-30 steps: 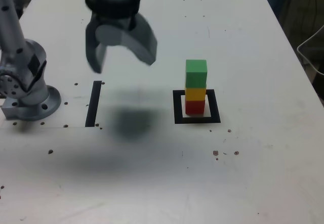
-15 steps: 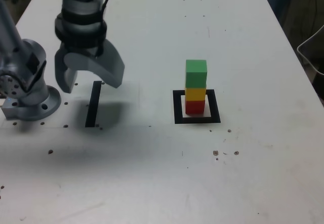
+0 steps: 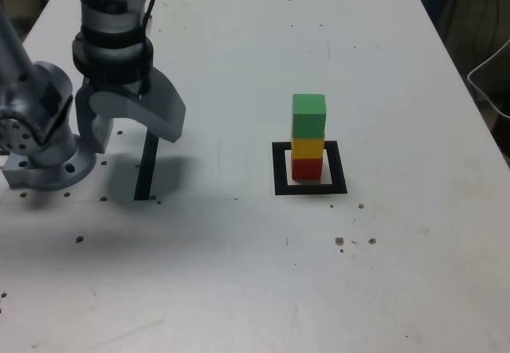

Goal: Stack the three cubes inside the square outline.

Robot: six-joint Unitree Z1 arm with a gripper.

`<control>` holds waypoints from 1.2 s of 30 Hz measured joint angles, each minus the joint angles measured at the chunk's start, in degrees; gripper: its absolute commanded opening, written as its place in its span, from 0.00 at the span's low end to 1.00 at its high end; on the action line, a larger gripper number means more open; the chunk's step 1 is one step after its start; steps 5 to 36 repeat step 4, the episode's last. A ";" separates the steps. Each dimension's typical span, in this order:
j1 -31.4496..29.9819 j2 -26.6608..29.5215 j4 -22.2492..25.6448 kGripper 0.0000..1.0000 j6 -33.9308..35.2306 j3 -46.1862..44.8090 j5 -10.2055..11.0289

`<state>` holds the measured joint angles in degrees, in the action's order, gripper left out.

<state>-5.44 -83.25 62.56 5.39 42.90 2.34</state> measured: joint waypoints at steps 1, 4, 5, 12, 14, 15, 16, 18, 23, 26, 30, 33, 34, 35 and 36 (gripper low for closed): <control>0.00 0.05 -0.06 1.00 0.00 -0.03 0.05; 0.00 0.12 -1.55 1.00 0.00 -0.41 0.89; 0.00 0.12 -1.55 1.00 0.00 -0.41 0.89; 0.00 0.12 -1.55 1.00 0.00 -0.41 0.89; 0.00 0.12 -1.55 1.00 0.00 -0.41 0.89; 0.00 0.12 -1.55 1.00 0.00 -0.41 0.89; 0.00 0.12 -1.55 1.00 0.00 -0.41 0.89; 0.00 0.12 -1.55 1.00 0.00 -0.41 0.89; 0.00 0.12 -1.55 1.00 0.00 -0.41 0.89; 0.00 0.12 -1.55 1.00 0.00 -0.41 0.89; 0.00 0.12 -1.55 1.00 0.00 -0.41 0.89; 0.00 0.12 -1.55 1.00 0.00 -0.41 0.89; 0.00 0.12 -1.55 1.00 0.00 -0.41 0.89; 0.00 0.12 -1.55 1.00 0.00 -0.41 0.89; 0.00 0.12 -1.55 1.00 0.00 -0.41 0.89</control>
